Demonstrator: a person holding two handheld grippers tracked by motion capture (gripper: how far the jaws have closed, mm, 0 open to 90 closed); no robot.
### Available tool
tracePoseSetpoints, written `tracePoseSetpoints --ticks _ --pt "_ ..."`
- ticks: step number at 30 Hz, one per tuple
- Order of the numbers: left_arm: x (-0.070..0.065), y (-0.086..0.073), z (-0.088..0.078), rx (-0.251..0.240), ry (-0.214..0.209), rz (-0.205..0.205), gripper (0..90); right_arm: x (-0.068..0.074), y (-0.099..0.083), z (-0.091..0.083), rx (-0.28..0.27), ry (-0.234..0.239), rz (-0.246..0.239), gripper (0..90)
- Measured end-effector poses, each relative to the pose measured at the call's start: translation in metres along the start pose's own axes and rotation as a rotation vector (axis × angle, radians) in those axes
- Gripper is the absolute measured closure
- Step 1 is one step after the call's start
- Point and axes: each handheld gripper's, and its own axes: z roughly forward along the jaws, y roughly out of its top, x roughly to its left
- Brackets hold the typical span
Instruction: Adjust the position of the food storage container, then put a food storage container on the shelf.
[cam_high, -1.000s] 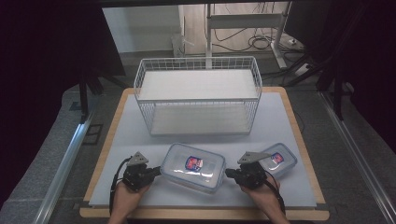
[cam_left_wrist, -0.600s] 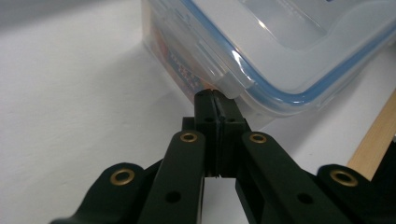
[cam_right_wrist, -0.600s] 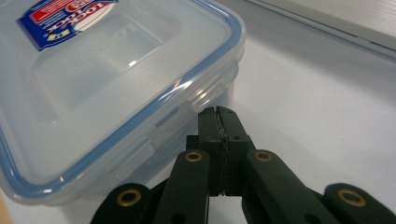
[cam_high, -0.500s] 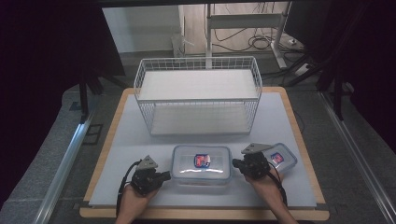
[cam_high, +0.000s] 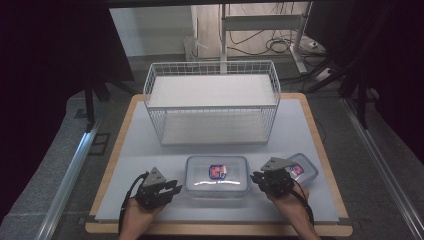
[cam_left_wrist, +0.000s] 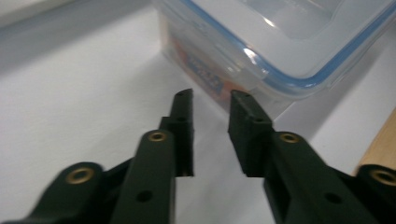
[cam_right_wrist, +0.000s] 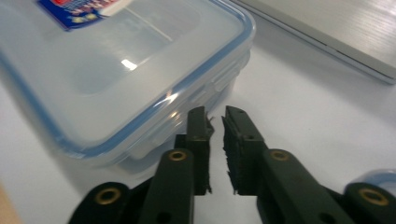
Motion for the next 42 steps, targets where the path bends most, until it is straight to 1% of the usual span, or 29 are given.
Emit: tracePoseSetpoints --ticks 2,4,5,7,10,13,15,16,17,21,24,28,30,32,34,36,38,40,42 --pt "0.001 -0.003 -0.005 -0.005 0.025 0.019 62.2 0.001 -0.002 -0.004 -0.008 0.007 -0.006 74.9" --pt "0.001 -0.005 -0.008 -0.003 0.037 0.024 55.7 0.001 -0.005 -0.008 -0.016 0.021 -0.005 71.0" --pt "0.002 -0.006 -0.009 0.002 0.039 0.023 52.2 0.0 -0.007 -0.01 -0.019 0.027 0.0 69.2" --pt "0.004 -0.009 -0.012 0.006 0.043 0.018 48.5 0.0 -0.011 -0.014 -0.026 0.031 0.009 66.3" --pt "0.006 -0.011 -0.014 0.01 0.034 0.009 40.8 -0.002 -0.015 -0.02 -0.043 0.043 0.019 60.7" --pt "0.007 -0.013 -0.013 0.021 0.029 0.016 33.2 -0.004 -0.017 -0.023 -0.056 0.051 0.036 53.8" --pt "0.007 -0.013 -0.012 0.018 0.043 0.018 26.3 -0.006 -0.018 -0.023 -0.063 0.062 0.048 48.5" --pt "0.007 -0.013 -0.011 0.014 0.055 0.012 21.5 -0.007 -0.019 -0.023 -0.07 0.077 0.051 46.1" --pt "0.008 -0.013 -0.011 0.011 0.058 0.003 18.8 -0.007 -0.02 -0.022 -0.071 0.092 0.058 43.8" --pt "0.011 -0.014 -0.013 -0.007 0.061 -0.025 14.3 -0.007 -0.021 -0.019 -0.068 0.111 0.049 38.7" --pt "0.013 -0.014 -0.014 -0.02 0.063 -0.039 11.9 -0.008 -0.021 -0.019 -0.074 0.102 0.042 36.2" --pt "0.015 -0.016 -0.013 -0.055 0.064 -0.054 8.8 -0.011 -0.021 -0.02 -0.084 0.095 0.055 34.0" --pt "0.017 -0.017 -0.012 -0.064 0.071 -0.048 8.3 -0.013 -0.021 -0.021 -0.09 0.092 0.061 32.5" --pt "0.02 -0.019 -0.011 -0.066 0.074 -0.029 8.6 -0.013 -0.02 -0.022 -0.102 0.083 0.072 30.3" --pt "0.021 -0.02 -0.01 -0.072 0.075 -0.012 9.0 -0.014 -0.02 -0.022 -0.115 0.085 0.08 28.9" --pt "0.023 -0.021 -0.011 -0.095 0.062 -0.018 9.0 -0.014 -0.02 -0.022 -0.12 0.085 0.081 27.6" --pt "0.025 -0.02 -0.011 -0.112 0.04 -0.038 9.0 -0.014 -0.019 -0.021 -0.114 0.087 0.08 26.2" --pt "0.026 -0.019 -0.011 -0.113 0.014 -0.06 9.1 -0.014 -0.019 -0.02 -0.11 0.093 0.086 24.8" --pt "0.025 -0.017 -0.01 -0.101 0.007 -0.059 9.0 -0.014 -0.018 -0.02 -0.103 0.1 0.091 22.4"
